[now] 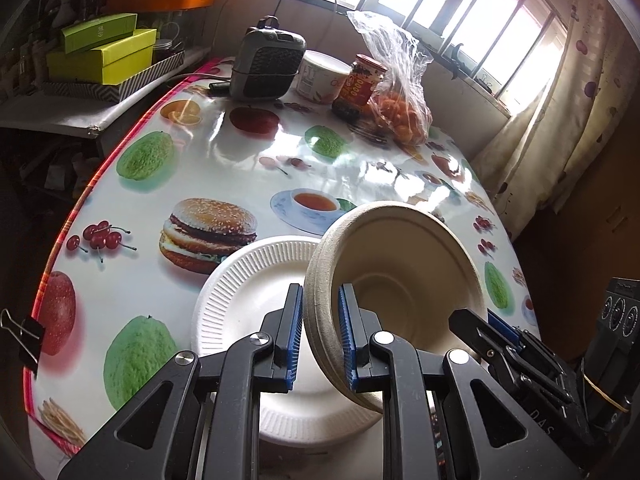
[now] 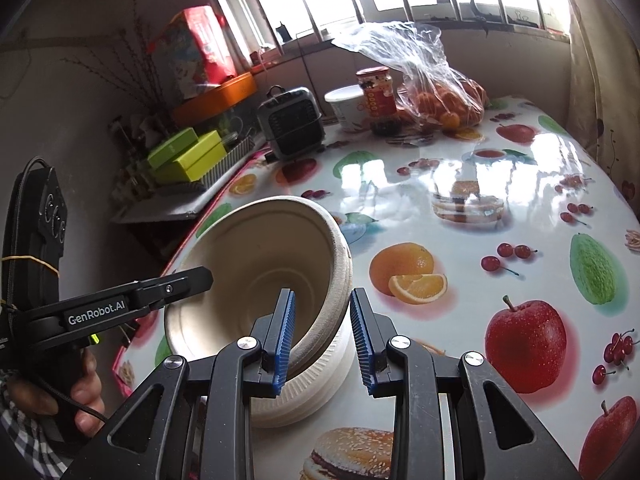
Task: Organize plates and bowls
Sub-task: 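Carry the bowl stack with both tools over the white plate stack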
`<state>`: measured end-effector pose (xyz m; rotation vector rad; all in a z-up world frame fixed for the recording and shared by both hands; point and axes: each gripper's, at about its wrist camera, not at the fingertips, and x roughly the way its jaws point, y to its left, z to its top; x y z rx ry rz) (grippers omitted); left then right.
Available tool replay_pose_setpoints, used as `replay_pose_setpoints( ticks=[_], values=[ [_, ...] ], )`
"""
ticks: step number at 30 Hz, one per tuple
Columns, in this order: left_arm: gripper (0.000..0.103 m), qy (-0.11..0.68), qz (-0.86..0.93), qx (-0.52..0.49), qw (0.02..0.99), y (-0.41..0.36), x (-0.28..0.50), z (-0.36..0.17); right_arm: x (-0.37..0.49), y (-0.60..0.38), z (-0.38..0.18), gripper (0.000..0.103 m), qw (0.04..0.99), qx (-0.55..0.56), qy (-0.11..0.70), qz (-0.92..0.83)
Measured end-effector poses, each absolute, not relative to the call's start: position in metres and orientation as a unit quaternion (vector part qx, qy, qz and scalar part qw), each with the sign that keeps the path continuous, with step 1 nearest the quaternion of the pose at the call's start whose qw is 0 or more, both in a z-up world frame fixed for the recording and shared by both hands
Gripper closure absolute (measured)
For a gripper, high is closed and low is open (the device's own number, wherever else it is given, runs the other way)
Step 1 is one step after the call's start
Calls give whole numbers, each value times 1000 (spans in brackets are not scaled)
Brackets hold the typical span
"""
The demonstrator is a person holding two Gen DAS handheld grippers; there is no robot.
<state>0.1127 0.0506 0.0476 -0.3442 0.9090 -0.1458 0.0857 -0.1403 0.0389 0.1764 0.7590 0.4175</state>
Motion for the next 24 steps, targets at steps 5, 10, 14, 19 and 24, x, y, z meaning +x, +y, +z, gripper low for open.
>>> replay_pose_setpoints(
  ticks=[5, 10, 14, 19, 24],
  values=[
    [85, 436, -61, -169, 882, 61, 111, 46, 90, -128, 37, 75, 901, 81, 371, 210],
    [85, 438, -52, -173, 881, 71, 112, 42, 94, -118, 33, 75, 897, 78, 377, 217],
    [85, 443, -47, -176, 878, 77, 112, 36, 96, -111, 28, 75, 894, 77, 382, 221],
    [85, 449, -42, -179, 875, 81, 114, 31, 101, -107, 22, 75, 890, 77, 391, 222],
    [85, 452, -41, -182, 873, 83, 117, 28, 105, -104, 20, 75, 888, 76, 395, 222]
  ],
)
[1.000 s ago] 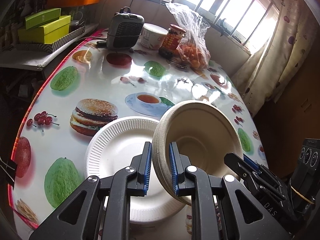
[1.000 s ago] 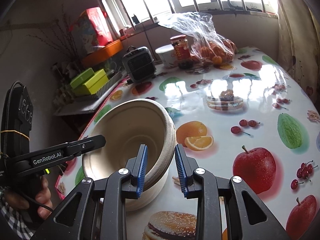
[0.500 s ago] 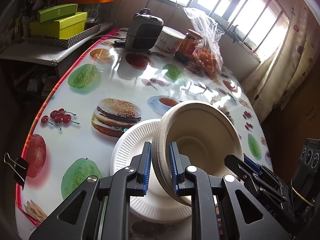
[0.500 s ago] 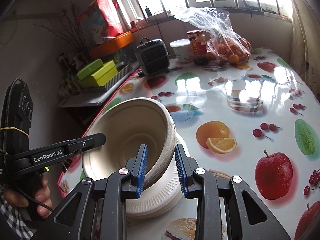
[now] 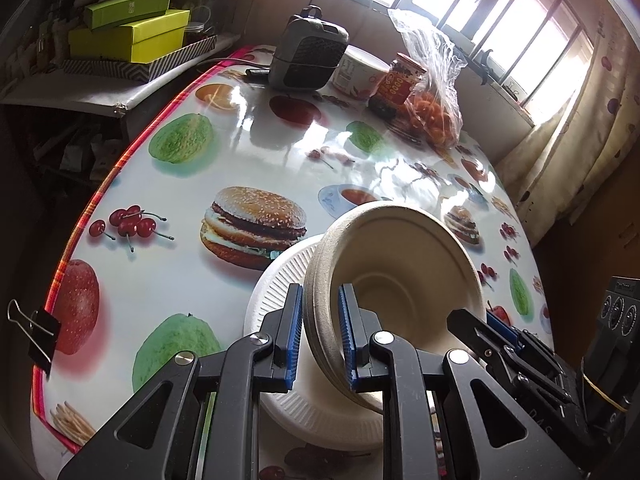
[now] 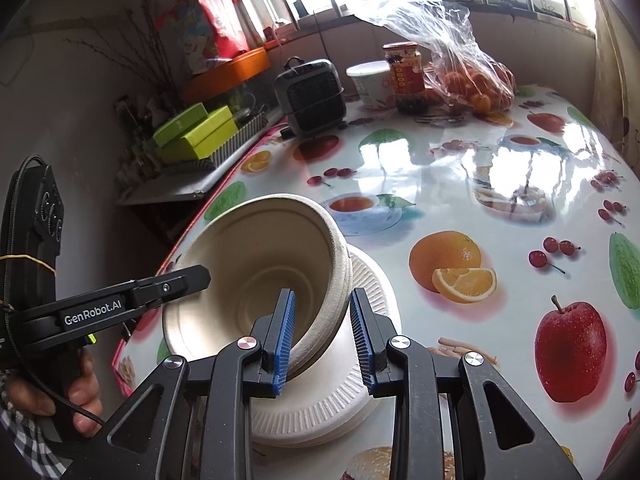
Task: Organize plates and bowls
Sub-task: 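Carry the bowl stack with both tools over the white plate stack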
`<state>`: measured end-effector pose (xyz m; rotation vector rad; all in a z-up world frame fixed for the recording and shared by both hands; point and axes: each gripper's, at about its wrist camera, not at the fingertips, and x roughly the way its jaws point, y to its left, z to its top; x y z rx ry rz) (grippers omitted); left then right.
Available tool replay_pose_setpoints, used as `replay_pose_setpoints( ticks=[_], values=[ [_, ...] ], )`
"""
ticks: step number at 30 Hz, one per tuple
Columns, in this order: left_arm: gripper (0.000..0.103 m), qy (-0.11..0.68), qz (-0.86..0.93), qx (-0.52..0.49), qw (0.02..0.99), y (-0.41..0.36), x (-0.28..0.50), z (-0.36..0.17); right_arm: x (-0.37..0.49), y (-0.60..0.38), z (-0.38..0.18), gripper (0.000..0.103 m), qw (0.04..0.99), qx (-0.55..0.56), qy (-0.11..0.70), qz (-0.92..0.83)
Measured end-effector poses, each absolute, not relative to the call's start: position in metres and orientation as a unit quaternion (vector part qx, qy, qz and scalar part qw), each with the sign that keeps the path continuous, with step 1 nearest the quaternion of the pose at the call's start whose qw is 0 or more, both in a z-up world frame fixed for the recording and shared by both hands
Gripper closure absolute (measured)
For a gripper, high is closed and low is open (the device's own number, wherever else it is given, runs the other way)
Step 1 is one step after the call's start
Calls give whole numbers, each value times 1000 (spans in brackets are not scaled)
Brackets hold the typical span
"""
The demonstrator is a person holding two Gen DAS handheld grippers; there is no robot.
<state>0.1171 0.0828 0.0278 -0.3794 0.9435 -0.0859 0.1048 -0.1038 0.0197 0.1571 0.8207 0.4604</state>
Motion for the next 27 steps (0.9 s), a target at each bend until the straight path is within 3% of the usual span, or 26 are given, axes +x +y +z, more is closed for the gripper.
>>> replay_pose_setpoints(
  ticks=[27],
  values=[
    [85, 456, -38, -185, 870, 82, 119, 22, 106, -104, 15, 75, 886, 81, 400, 221]
  ],
)
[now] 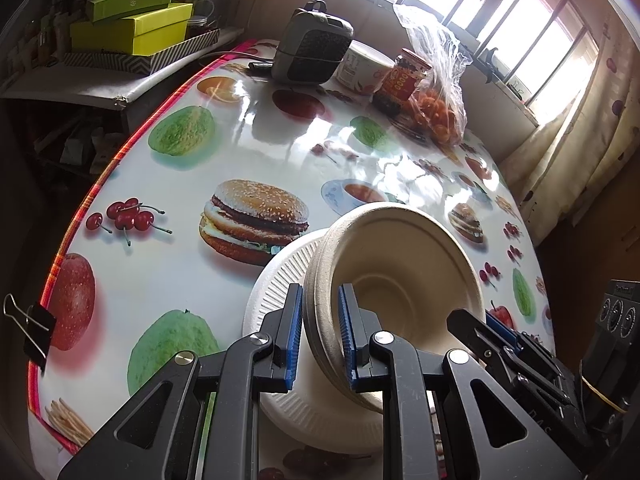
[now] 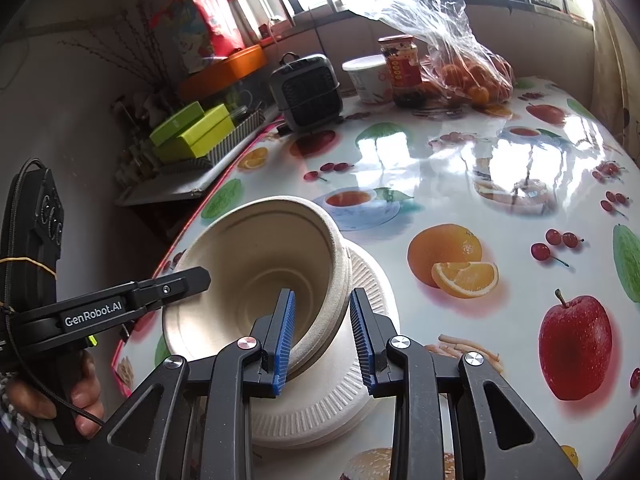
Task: Organize plates and bowls
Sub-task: 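Carry the bowl stack with both tools over the white plate stack, then lower the bowl stack onto the plates and open both tools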
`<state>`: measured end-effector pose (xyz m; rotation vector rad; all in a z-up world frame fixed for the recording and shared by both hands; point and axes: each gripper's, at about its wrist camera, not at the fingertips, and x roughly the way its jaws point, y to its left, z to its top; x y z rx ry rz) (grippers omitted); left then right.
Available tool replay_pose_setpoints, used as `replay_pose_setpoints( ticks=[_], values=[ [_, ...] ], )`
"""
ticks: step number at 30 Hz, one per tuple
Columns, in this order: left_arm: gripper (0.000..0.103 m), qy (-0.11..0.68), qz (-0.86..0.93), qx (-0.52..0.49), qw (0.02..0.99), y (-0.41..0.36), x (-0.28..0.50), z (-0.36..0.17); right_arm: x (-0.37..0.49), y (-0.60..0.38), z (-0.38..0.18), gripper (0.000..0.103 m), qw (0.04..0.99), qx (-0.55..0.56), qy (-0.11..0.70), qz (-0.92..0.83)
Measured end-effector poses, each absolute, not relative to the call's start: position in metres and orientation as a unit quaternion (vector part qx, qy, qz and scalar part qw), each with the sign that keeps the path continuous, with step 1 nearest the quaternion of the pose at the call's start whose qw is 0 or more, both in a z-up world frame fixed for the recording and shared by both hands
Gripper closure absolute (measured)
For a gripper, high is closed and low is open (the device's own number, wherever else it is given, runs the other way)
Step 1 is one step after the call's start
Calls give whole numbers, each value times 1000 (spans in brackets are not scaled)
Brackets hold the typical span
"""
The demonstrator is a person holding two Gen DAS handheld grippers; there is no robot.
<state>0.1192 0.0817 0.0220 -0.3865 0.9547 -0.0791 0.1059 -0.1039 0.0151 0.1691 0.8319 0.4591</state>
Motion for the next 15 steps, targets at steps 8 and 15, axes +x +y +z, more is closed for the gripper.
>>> replay_pose_setpoints(
  ticks=[8, 15],
  values=[
    [84, 454, -37, -180, 872, 81, 119, 23, 107, -106, 15, 75, 885, 82, 401, 221],
    [78, 450, -41, -181, 874, 79, 118, 25, 104, -108, 17, 68, 887, 83, 396, 221]
  ],
)
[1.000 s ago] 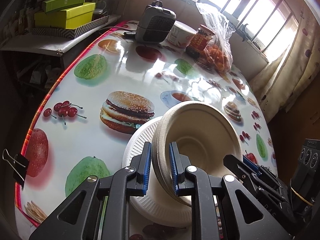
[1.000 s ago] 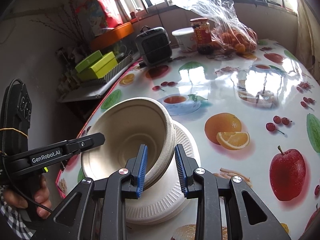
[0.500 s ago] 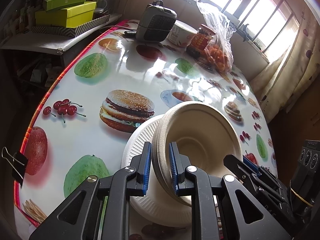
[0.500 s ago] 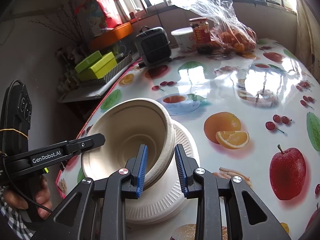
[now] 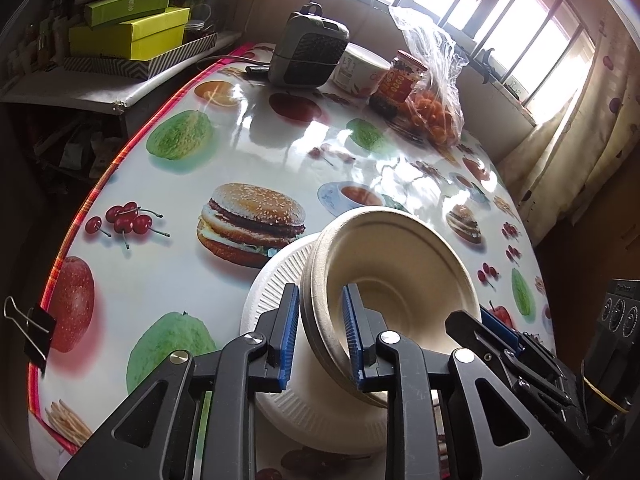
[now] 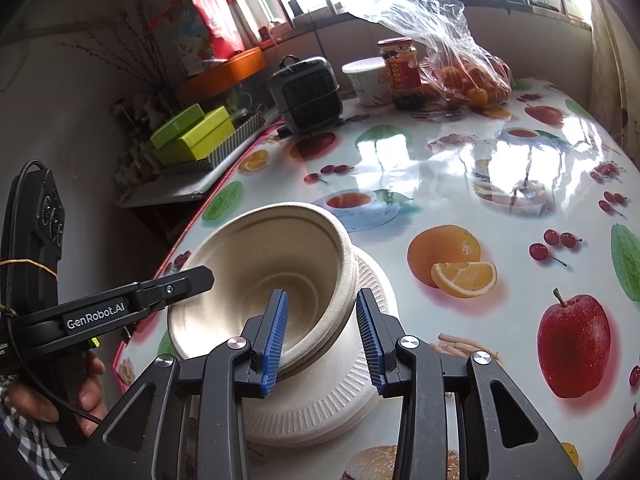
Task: Organize plates and bowls
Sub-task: 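Lower the bowl stack onto the plates and open both tools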
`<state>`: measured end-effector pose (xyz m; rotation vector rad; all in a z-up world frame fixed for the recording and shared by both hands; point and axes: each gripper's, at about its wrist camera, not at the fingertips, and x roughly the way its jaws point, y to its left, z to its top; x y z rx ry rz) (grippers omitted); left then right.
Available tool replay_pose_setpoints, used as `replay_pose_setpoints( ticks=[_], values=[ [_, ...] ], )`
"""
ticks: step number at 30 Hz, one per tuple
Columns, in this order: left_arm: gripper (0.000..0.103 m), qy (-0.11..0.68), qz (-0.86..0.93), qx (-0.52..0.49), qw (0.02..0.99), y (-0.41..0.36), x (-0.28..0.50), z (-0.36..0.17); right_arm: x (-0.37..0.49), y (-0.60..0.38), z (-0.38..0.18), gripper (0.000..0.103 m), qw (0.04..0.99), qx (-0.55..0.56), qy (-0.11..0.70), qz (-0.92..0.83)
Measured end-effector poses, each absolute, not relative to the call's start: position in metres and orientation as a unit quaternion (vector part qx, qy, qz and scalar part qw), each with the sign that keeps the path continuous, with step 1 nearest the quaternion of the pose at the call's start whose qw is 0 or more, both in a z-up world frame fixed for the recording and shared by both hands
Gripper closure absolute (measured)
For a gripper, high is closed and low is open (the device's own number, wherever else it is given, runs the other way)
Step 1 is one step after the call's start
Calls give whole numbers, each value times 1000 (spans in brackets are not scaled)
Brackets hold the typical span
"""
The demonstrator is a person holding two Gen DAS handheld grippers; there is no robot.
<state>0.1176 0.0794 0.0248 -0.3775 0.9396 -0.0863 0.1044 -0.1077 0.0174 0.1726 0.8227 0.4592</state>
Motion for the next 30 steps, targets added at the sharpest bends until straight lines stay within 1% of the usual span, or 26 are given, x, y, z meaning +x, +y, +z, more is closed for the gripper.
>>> replay_pose_setpoints(
  ticks=[4, 9, 11, 17, 23, 26, 30],
  values=[
    [74, 447, -43, -181, 875, 79, 116, 26, 103, -108, 20, 63, 888, 84, 394, 221],
    [73, 447, -43, -181, 875, 78, 116, 26, 103, -108, 21, 63, 889, 84, 393, 221],
    [69, 446, -43, -181, 876, 78, 116, 26, 103, -108, 21, 63, 889, 84, 393, 221],
    [64, 441, -45, -180, 878, 76, 114, 29, 102, -108, 23, 61, 889, 85, 391, 222],
    [62, 433, -41, -175, 883, 74, 110, 34, 98, -107, 27, 57, 892, 87, 384, 223],
    [59, 425, -38, -169, 888, 74, 106, 38, 95, -107, 28, 56, 894, 85, 380, 224],
    [59, 413, -36, -160, 896, 72, 97, 43, 90, -110, 30, 55, 898, 85, 372, 221]
  ],
)
